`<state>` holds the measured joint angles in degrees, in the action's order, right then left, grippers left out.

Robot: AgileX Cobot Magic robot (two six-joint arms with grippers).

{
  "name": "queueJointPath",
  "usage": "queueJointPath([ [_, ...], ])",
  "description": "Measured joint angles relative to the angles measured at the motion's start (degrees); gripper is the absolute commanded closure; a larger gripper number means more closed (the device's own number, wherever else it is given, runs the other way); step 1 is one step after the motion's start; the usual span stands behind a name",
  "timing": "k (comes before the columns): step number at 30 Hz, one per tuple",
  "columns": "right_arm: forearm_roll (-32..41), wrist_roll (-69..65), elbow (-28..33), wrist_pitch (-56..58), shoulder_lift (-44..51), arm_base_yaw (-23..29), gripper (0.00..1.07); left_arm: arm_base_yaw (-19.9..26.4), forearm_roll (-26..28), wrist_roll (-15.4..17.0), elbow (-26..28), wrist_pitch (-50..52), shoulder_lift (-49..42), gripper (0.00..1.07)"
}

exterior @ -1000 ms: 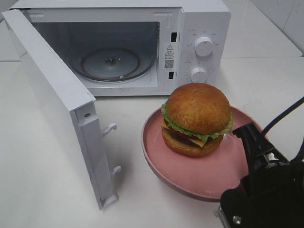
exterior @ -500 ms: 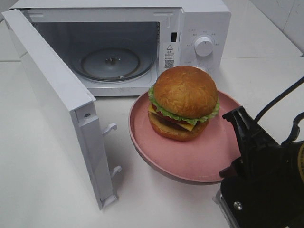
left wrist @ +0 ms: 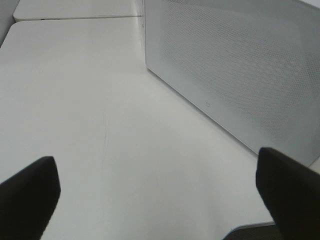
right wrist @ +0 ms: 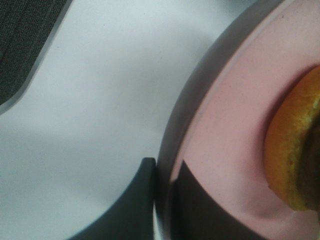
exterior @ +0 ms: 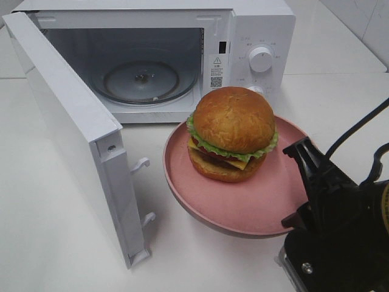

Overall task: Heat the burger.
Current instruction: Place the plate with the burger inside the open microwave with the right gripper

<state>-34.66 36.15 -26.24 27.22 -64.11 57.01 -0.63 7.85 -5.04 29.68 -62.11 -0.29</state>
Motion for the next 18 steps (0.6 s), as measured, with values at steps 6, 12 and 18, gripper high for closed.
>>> queueJointPath([
  [6, -0.06, 0.52, 0.00, 0.00, -1.32, 0.00, 1.07, 0.00, 0.00, 0.00, 0.00, 0.00, 0.00, 0.07],
  [12, -0.06, 1.49, 0.00, -1.60, -5.04, 0.00, 1.07, 0.00, 0.00, 0.00, 0.00, 0.00, 0.00, 0.07],
  [18, -1.95, 1.26, 0.11, -5.96, -7.05, 0.00, 1.07, 0.00, 0.00, 0.00, 0.00, 0.00, 0.00, 0.07],
])
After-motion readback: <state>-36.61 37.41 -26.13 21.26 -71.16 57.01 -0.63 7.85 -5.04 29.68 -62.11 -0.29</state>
